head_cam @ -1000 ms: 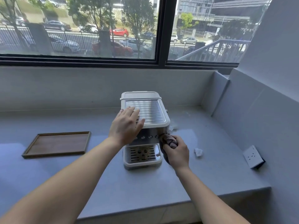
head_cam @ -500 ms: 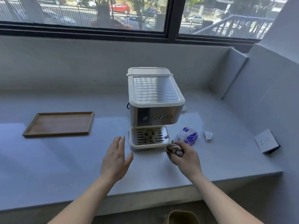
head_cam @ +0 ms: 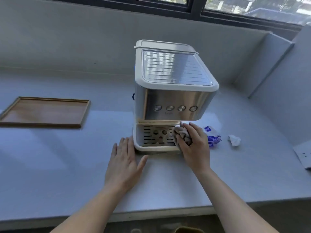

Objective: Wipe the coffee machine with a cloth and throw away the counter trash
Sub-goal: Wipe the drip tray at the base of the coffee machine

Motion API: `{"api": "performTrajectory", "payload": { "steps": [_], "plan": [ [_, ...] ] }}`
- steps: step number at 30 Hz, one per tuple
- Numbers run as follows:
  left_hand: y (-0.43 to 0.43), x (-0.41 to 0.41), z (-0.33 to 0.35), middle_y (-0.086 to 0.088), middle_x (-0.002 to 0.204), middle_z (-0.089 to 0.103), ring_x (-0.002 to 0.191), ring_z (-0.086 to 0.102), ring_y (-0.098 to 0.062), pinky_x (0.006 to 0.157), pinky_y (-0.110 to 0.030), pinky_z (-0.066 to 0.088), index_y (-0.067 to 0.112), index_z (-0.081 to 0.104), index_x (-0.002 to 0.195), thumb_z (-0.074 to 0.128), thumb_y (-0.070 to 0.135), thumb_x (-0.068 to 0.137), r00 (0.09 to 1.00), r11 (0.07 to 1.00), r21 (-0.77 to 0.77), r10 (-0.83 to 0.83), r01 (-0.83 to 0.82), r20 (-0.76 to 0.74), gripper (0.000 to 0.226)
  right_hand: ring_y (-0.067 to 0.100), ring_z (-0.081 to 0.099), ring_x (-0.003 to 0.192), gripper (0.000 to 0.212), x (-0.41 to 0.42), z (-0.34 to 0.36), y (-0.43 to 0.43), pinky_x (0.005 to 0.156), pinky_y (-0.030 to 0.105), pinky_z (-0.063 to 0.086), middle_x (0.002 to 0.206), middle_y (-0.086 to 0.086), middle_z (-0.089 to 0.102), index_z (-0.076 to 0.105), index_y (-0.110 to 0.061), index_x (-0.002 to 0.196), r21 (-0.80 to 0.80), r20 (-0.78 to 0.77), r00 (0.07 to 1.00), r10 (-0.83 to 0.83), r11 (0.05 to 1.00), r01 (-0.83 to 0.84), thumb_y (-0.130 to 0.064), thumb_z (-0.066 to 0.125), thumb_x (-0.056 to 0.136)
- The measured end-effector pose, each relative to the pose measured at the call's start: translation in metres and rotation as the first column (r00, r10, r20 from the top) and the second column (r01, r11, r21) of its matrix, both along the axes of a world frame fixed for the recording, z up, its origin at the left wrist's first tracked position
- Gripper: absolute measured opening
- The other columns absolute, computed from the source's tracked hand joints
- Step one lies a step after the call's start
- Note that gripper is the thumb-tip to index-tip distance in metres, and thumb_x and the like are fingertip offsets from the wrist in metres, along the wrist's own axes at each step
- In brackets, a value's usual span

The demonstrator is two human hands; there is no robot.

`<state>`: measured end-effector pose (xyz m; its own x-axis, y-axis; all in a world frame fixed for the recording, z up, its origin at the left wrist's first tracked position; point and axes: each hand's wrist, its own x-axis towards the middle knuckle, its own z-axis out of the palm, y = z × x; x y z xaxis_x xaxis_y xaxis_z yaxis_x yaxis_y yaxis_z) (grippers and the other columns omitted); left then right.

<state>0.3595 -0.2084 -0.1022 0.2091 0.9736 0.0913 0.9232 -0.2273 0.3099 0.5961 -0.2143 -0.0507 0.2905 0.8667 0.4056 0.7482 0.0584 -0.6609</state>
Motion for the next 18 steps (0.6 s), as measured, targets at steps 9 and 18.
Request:
{"api": "performTrajectory", "payload": {
  "steps": [9,18],
  "plan": [
    [0.000,-0.001,-0.001,0.007,0.164,0.012,0.151,-0.002,-0.010,0.123,-0.036,0.000,0.028,-0.010,0.154,0.009,0.070,0.092,0.996,0.999,0.035,-0.003,0.000,0.088,0.078,0.019,0.056,0.112,0.033,-0.007,-0.028,0.003,0.089,0.033,0.049,0.117,-0.002,0.067,0.071,-0.019,0.115,0.019,0.001,1.000,-0.004,1.000,0.004,-0.025,0.074,0.083],
    [0.001,0.000,-0.009,0.008,0.164,0.010,0.150,-0.003,-0.007,0.123,-0.035,-0.001,0.031,-0.014,0.153,0.011,0.072,0.092,0.996,0.997,0.081,-0.009,0.001,0.092,0.078,0.026,0.058,0.092,0.026,-0.001,-0.009,0.023,0.071,0.033,0.047,0.098,0.002,0.068,0.071,-0.014,0.092,-0.128,0.300,0.954,0.011,0.991,0.029,-0.038,0.066,0.087]
  ]
}}
